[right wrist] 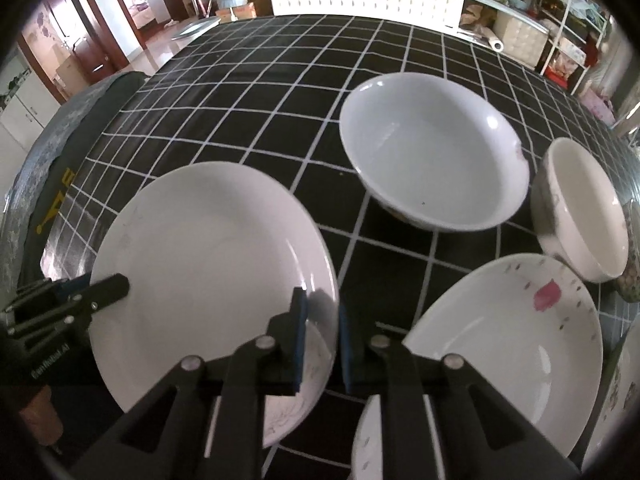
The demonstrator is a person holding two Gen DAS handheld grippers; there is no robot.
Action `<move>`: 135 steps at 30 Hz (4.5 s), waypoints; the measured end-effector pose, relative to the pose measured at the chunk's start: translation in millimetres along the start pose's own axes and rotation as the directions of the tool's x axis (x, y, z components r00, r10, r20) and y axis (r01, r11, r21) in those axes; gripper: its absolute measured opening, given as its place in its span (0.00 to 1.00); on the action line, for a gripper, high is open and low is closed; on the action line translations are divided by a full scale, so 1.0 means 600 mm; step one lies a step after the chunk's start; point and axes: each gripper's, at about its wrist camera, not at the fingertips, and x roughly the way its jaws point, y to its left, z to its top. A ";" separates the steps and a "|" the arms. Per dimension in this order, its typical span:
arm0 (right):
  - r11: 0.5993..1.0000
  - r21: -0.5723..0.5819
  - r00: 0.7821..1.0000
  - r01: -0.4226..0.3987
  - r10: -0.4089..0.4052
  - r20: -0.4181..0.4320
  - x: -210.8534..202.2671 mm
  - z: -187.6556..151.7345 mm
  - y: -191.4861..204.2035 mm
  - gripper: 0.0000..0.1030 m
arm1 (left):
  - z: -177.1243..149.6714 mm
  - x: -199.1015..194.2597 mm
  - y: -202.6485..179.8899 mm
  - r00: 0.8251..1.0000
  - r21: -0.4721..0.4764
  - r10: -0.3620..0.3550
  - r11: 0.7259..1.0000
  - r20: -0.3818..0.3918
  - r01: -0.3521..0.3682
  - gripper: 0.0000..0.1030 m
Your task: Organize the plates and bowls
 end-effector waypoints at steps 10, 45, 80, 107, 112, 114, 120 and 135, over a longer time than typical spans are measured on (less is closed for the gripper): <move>1.000 -0.004 1.000 -0.006 0.006 -0.008 0.011 0.006 0.014 0.18 | -0.014 -0.012 0.014 1.000 -0.044 -0.011 0.999 -0.014 0.010 0.16; 0.931 0.361 0.977 0.048 -0.119 0.177 -0.176 -0.180 -0.264 0.17 | -0.037 -0.060 -0.277 0.978 0.238 -0.206 0.949 -0.027 0.206 0.16; 0.929 0.360 0.990 0.079 -0.116 0.082 -0.098 -0.163 -0.307 0.16 | -0.009 0.028 -0.323 0.981 0.291 -0.166 0.938 -0.098 0.188 0.07; 0.956 0.292 0.989 0.015 -0.057 0.138 -0.144 -0.110 -0.197 0.15 | -0.014 -0.082 -0.207 0.992 0.197 -0.120 0.974 0.031 0.111 0.07; 0.971 0.240 0.991 -0.008 -0.024 0.131 -0.122 -0.081 -0.152 0.15 | -0.012 -0.091 -0.153 0.996 0.138 -0.072 0.988 0.045 0.066 0.07; 0.975 0.221 0.992 -0.019 -0.009 0.123 -0.111 -0.069 -0.134 0.15 | -0.011 -0.094 -0.126 0.997 0.111 -0.057 0.992 0.047 0.051 0.07; 0.986 0.165 0.996 -0.035 0.022 0.082 -0.076 -0.050 -0.087 0.15 | -0.016 -0.092 -0.074 0.999 0.052 -0.022 0.998 0.045 0.019 0.07; 0.997 0.079 0.998 -0.022 0.017 0.060 -0.043 -0.027 -0.025 0.15 | -0.016 -0.072 -0.017 1.000 -0.018 0.015 1.000 0.026 -0.014 0.07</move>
